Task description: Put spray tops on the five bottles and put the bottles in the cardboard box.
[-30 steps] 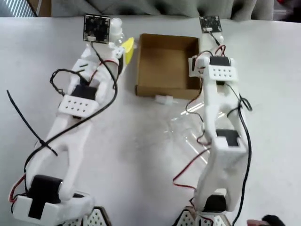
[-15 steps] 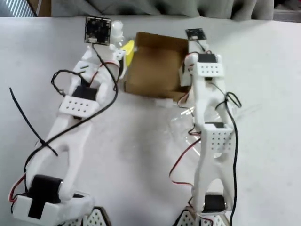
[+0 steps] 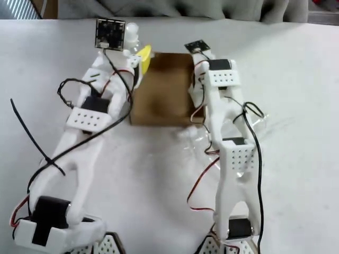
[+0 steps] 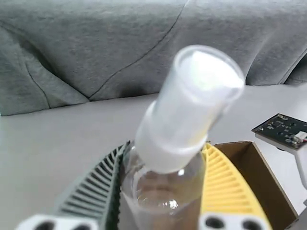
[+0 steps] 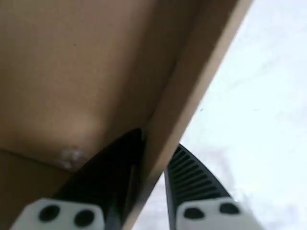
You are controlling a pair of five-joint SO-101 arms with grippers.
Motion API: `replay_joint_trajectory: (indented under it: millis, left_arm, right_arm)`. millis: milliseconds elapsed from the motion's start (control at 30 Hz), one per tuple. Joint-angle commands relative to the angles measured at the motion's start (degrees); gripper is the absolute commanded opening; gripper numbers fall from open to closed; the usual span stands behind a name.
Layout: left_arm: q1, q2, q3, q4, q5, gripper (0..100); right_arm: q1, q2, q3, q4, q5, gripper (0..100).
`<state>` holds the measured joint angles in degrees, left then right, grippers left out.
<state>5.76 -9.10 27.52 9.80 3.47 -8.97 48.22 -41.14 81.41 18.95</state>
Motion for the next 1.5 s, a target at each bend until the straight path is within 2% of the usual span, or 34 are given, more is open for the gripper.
replay_joint_trajectory:
  millis: [0,433,567,700,767,933,1067,1467]
  left_arm:
    - [0.31,-0.92,-0.44,-1.85,0.00,2]
    - [0.31,-0.92,-0.44,-1.93,0.00,2]
    - [0.31,-0.84,-0.44,-1.93,0.00,2]
    - [0.31,-0.84,-0.44,-1.93,0.00,2]
    - [0.31,-0.84,-0.35,-1.93,0.00,2]
    - [0.31,-0.84,-0.35,-1.93,0.00,2]
    - [0.31,-0.84,-0.26,-1.93,0.00,2]
    - [0.31,-0.84,0.18,-1.93,-0.18,2]
  right_arm:
    - [-1.10,-1.98,-1.93,1.80,1.23,1.6]
    - [-1.19,-7.34,5.80,2.15,1.23,1.8]
    - [-1.71,-11.30,12.92,-2.59,0.70,1.8]
    - [-1.71,-16.04,20.92,-8.04,-3.16,2.0]
    - [-1.98,-18.86,23.91,-8.92,-3.34,5.0]
    - [-2.15,-25.10,28.75,-8.75,-6.77,20.2]
    - [-1.80,-28.35,30.51,-8.75,-6.77,21.4]
    - [0.40,-42.68,30.86,3.21,-7.12,20.8]
